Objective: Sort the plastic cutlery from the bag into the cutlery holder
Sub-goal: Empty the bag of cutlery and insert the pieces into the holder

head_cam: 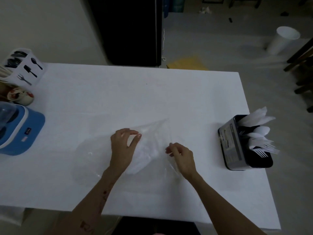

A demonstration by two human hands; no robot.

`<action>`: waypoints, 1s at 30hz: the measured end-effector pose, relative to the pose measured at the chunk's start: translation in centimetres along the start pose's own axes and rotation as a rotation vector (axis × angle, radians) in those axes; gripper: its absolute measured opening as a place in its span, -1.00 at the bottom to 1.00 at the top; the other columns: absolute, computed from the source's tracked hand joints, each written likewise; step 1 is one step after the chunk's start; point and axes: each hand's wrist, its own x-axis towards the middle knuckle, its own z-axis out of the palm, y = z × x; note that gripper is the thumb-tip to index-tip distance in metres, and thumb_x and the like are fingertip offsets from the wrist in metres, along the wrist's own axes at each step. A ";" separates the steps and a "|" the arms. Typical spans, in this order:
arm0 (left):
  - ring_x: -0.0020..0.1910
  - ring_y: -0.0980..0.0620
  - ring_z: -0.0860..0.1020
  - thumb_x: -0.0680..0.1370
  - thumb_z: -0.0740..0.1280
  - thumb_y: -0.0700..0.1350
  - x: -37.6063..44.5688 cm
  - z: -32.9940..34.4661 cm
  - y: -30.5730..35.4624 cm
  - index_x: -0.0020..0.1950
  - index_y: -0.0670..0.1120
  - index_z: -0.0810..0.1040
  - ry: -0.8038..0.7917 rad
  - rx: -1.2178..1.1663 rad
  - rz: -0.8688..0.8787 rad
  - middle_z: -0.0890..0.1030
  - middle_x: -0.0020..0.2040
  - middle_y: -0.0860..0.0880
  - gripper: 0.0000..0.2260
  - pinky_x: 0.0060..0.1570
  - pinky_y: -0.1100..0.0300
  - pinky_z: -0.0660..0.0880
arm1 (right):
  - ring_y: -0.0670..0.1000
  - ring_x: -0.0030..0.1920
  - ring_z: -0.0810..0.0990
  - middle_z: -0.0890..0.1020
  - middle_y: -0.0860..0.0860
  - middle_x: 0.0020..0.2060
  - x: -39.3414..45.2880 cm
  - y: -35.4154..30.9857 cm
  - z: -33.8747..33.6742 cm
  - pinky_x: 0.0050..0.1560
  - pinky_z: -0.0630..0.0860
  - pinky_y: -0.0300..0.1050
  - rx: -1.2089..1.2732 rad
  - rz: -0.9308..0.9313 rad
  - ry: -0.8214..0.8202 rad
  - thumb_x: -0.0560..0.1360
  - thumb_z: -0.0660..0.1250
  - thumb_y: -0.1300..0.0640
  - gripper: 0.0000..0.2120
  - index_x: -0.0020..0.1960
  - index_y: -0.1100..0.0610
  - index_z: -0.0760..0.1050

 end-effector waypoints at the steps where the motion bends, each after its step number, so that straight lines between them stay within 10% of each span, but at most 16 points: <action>1: 0.26 -0.06 0.40 0.52 0.36 0.03 0.0 -0.4 -1.2 0.11 -0.05 0.60 0.032 0.115 0.022 0.54 0.19 -0.09 -0.77 0.30 0.06 0.28 | -0.19 -0.19 0.64 0.70 -0.11 -0.24 -0.2 -0.5 -0.4 -0.09 0.52 -0.28 0.047 0.029 -0.069 0.60 0.24 -0.14 -0.71 -0.12 -0.01 0.63; 5: 0.45 -0.36 0.18 0.52 0.25 0.19 -0.1 -3.3 -5.5 0.42 -0.14 0.36 0.099 0.555 -0.187 0.29 0.43 -0.36 -0.42 0.42 -0.25 -0.01 | -0.23 -0.16 0.67 0.72 -0.11 -0.24 0.0 -0.6 -0.7 -0.08 0.50 -0.28 -0.019 0.000 -0.225 0.53 0.35 -0.17 -0.78 -0.03 -0.04 0.63; 8: 0.41 -0.31 0.28 0.52 0.22 0.25 -0.3 -5.2 -7.1 0.28 -0.11 0.51 -0.028 0.631 -0.272 0.57 0.21 -0.26 -0.48 0.38 -0.34 -0.19 | -0.12 -0.09 0.67 0.71 -0.03 -0.19 0.3 0.0 -0.4 0.06 0.53 -0.20 0.065 -0.040 -0.218 0.54 0.39 0.06 -0.88 -0.10 0.10 0.61; 12: 0.01 -0.21 0.55 0.57 0.17 0.11 -0.6 -6.0 -5.3 -0.13 -0.09 0.60 0.054 0.691 -0.100 0.61 -0.26 -0.10 -0.67 0.38 -0.39 0.00 | 0.02 0.04 0.66 0.71 0.08 -0.03 0.4 -0.4 -0.6 0.08 0.51 -0.17 0.488 0.161 -0.240 0.56 0.33 0.18 -0.86 -0.09 0.21 0.63; 21: -0.05 -0.11 0.55 0.59 0.26 -0.04 2.7 -8.2 4.5 -0.24 -0.11 0.59 0.355 0.608 0.405 0.63 -0.31 -0.03 -0.74 0.44 -0.11 0.08 | -0.02 -0.43 0.45 0.61 0.12 -0.15 0.5 0.0 -2.3 -0.22 0.50 -0.06 0.816 0.500 -0.110 0.47 0.08 0.33 -0.67 -0.23 0.22 0.61; 30: -0.06 -0.11 0.53 0.56 0.29 -0.09 3.1 -8.0 3.6 -0.32 -0.13 0.53 0.351 0.577 0.382 0.59 -0.36 -0.03 -0.74 0.44 -0.05 0.07 | 0.15 0.03 0.65 0.54 -0.03 0.23 1.6 2.0 -2.0 -0.06 0.65 0.01 0.192 0.109 -0.277 0.34 0.56 0.23 -0.36 0.33 -0.16 0.48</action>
